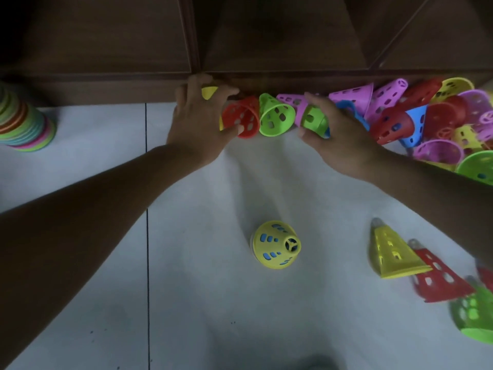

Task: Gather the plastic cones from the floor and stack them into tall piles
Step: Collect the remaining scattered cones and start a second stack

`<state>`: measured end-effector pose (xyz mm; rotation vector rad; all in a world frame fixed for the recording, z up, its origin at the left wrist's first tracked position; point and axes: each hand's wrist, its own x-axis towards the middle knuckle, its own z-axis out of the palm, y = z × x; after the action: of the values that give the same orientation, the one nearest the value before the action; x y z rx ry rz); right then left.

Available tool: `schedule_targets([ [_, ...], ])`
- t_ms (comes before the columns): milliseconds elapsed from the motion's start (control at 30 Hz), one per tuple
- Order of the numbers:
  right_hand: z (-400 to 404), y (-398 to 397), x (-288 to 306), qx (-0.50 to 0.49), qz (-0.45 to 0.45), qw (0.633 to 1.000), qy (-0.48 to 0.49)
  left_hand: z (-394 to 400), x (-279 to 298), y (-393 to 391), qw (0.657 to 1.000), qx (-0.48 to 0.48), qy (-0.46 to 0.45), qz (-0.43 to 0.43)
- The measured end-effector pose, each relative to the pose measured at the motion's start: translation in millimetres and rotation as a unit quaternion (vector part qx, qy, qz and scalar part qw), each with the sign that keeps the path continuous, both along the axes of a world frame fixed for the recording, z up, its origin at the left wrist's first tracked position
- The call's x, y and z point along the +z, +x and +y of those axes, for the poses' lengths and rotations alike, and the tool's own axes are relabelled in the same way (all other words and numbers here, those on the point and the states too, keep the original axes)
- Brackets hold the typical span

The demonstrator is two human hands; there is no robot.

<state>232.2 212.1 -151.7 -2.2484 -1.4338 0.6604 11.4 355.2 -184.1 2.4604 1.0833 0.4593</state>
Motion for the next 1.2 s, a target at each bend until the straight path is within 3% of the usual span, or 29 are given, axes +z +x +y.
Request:
schedule_targets([
  [133, 15.4, 1.5, -4.0, -0.026, 0.003, 0.999, -0.039, 3.6, -0.6, 7.9, 0.999, 0.023, 0.030, 0.027],
  [367, 19.2, -0.4, -11.3, -0.069, -0.024, 0.996, 0.056, 8.0, -4.8, 11.7, 0.996, 0.052, 0.056, 0.043],
  [633, -0.8, 0.3, -12.5, -0.130, 0.032, 0.974, 0.183, 9.2, -12.7, 11.0, 0.998, 0.060, 0.036, 0.002],
  [800, -23.3, -6.7, -6.0, -0.191, 0.140, 0.928, 0.289, 6.8, -18.4, 15.5, 0.995, 0.085, 0.055, -0.016],
  [1200, -83.1, -54.6, 30.5, -0.243, 0.248, 0.899, 0.265, -14.6, -16.7, -19.7, 0.987, 0.142, 0.008, -0.070],
])
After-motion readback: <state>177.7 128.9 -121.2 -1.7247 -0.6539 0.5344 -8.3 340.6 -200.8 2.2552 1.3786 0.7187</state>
